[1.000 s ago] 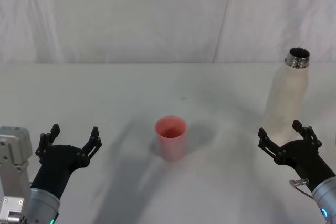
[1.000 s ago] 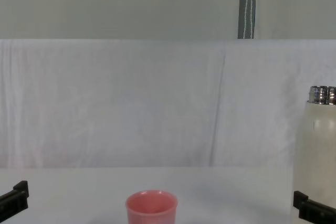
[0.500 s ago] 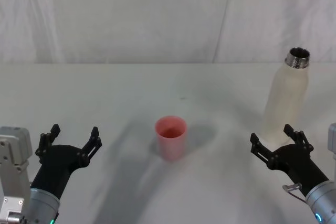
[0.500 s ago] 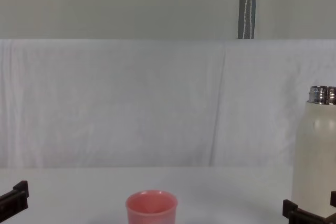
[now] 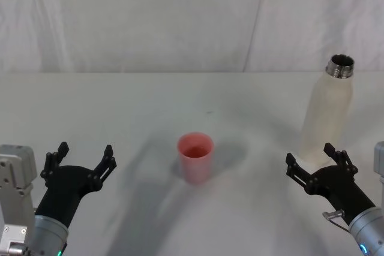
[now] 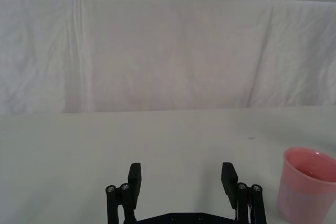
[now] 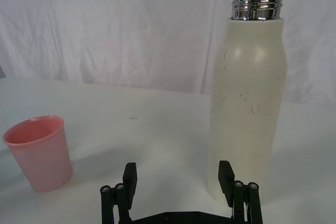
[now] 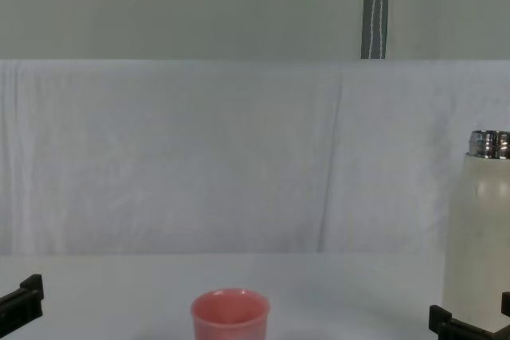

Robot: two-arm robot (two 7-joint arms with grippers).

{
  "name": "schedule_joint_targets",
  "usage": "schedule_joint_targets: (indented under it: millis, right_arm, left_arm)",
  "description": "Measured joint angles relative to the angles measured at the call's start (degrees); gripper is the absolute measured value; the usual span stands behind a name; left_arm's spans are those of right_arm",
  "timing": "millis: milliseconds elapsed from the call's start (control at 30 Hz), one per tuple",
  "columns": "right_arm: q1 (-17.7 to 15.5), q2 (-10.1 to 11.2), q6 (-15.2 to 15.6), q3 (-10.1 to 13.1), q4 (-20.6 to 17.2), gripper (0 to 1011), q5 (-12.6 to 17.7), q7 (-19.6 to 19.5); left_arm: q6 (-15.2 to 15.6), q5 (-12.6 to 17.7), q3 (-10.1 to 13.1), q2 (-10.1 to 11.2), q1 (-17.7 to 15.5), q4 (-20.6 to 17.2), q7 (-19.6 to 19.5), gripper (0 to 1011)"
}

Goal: Grasp the thermos with one hand and pour water into the cup lid.

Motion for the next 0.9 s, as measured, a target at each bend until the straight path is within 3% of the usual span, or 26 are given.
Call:
schedule_joint_targets:
  millis: [900]
  right_arm:
    - [-0.01,0.0,0.08,0.09,-0.11,1001,-0.06,-0.05]
  left_arm:
    - [0.0,0.0,0.0,0.0,0.0,0.0,0.0,1001]
